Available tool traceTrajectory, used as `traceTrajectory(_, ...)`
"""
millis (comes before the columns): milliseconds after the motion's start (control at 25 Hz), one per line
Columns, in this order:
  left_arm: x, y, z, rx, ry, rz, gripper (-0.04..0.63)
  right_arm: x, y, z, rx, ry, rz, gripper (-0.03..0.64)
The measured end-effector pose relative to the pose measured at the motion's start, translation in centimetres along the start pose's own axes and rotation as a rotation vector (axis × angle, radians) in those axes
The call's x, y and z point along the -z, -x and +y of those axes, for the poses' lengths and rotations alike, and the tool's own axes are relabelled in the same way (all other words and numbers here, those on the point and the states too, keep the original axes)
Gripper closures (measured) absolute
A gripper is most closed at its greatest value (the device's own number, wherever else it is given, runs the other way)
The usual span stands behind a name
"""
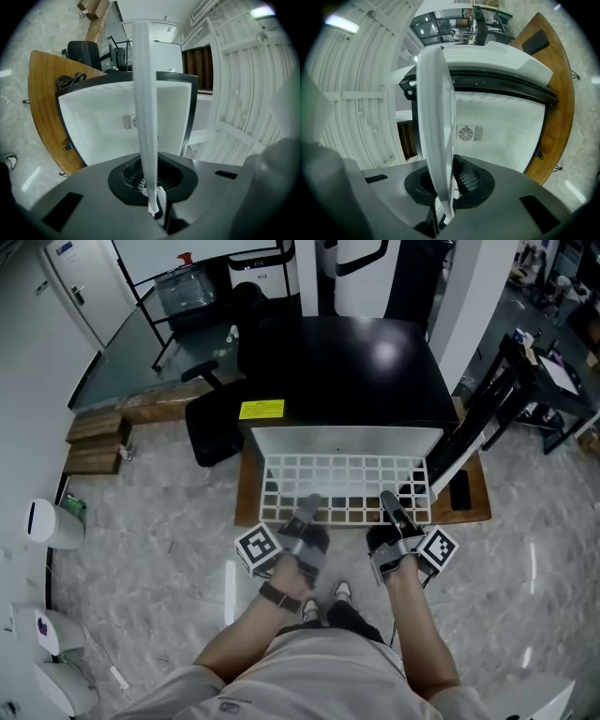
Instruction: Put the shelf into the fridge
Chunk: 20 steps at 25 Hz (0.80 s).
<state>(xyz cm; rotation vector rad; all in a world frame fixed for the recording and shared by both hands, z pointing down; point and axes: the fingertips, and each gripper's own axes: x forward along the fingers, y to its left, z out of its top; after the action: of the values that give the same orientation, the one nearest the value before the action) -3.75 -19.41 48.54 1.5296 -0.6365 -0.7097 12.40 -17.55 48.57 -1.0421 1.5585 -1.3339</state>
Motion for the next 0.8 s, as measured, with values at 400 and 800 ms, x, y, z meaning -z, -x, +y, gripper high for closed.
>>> traceTrajectory(400, -0.4, -1.2, 1.2, -0.024, -0.012, -0.026, 0.568, -1.1, -1.3, -1.0, -0.001, -0.023, 0.04, 0.571)
traceTrajectory(800, 0.0, -1.9, 0.8, 0.026, -0.01, -0.024, 0.568, -1.6, -1.1, -1.3, 0.015, -0.036, 0.038, 0.571)
